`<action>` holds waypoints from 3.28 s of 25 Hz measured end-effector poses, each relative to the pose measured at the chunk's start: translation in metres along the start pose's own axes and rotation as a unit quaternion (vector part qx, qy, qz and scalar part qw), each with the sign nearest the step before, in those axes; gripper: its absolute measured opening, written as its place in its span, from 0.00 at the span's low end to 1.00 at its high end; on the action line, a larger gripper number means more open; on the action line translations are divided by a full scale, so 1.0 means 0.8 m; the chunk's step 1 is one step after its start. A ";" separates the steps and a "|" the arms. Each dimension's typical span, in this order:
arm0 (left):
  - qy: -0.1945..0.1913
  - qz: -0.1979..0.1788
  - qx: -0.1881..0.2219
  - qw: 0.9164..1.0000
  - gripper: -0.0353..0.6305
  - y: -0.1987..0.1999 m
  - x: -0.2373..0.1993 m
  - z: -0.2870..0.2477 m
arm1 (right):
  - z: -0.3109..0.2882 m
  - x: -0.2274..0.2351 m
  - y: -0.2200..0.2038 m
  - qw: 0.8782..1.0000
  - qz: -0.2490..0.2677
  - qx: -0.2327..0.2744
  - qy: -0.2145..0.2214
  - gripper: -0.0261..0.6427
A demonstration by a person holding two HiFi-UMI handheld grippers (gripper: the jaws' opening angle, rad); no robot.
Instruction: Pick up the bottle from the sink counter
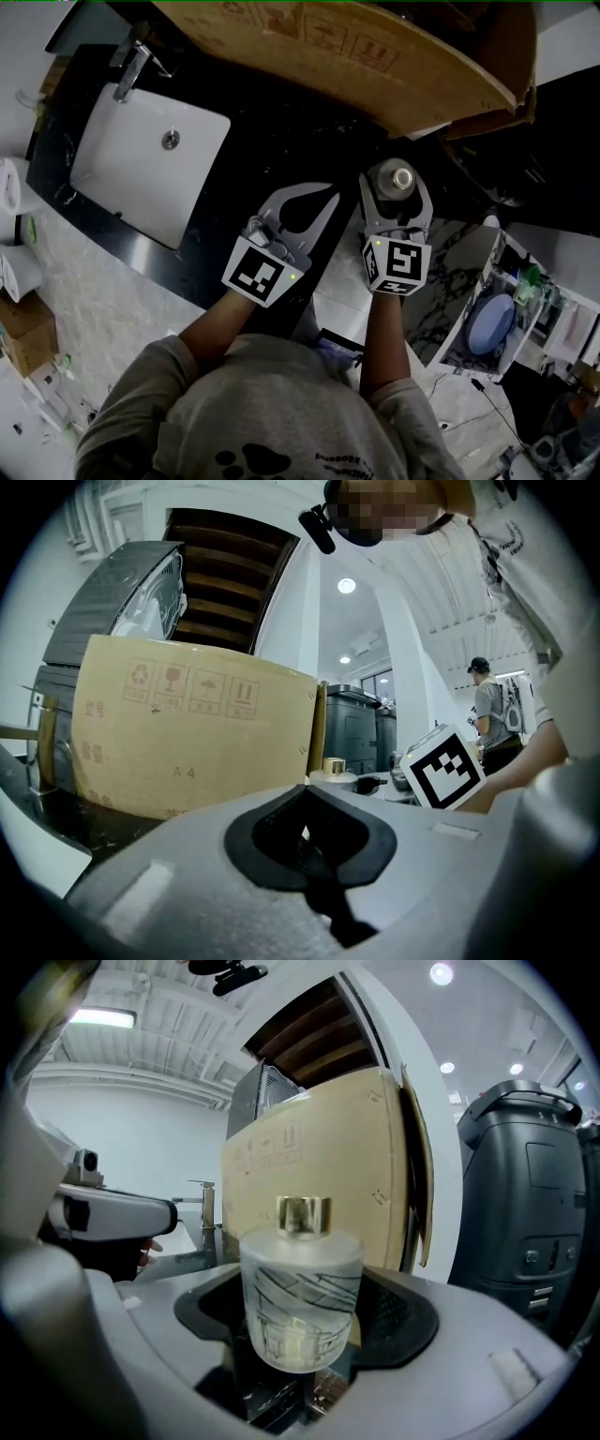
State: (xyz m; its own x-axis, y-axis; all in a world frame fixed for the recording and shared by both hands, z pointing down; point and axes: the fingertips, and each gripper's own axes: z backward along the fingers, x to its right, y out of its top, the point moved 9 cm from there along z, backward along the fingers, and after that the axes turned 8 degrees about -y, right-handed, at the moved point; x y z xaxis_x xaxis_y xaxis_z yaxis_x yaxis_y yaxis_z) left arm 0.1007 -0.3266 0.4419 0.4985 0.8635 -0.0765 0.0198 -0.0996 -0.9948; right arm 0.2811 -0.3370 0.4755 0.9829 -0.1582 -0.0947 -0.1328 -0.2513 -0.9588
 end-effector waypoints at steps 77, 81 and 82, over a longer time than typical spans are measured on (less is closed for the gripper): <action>-0.021 -0.033 0.014 0.999 0.06 0.114 0.159 0.185 | 0.330 -0.134 0.114 0.988 -0.034 0.029 -0.145 0.53; -0.020 -0.031 0.015 0.999 0.06 0.113 0.162 0.185 | 0.329 -0.133 0.115 0.990 -0.038 0.030 -0.136 0.53; -0.020 -0.031 0.015 0.999 0.06 0.113 0.162 0.185 | 0.329 -0.133 0.116 0.990 -0.037 0.031 -0.133 0.53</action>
State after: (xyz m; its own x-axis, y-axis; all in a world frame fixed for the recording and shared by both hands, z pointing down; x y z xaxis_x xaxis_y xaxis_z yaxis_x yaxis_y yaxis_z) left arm 0.0390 -0.1505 0.3323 0.4627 0.8864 -0.0171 0.0235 -0.0315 -0.9992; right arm 0.1975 -0.0919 0.3260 0.9895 0.1183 -0.0831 -0.0593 -0.1925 -0.9795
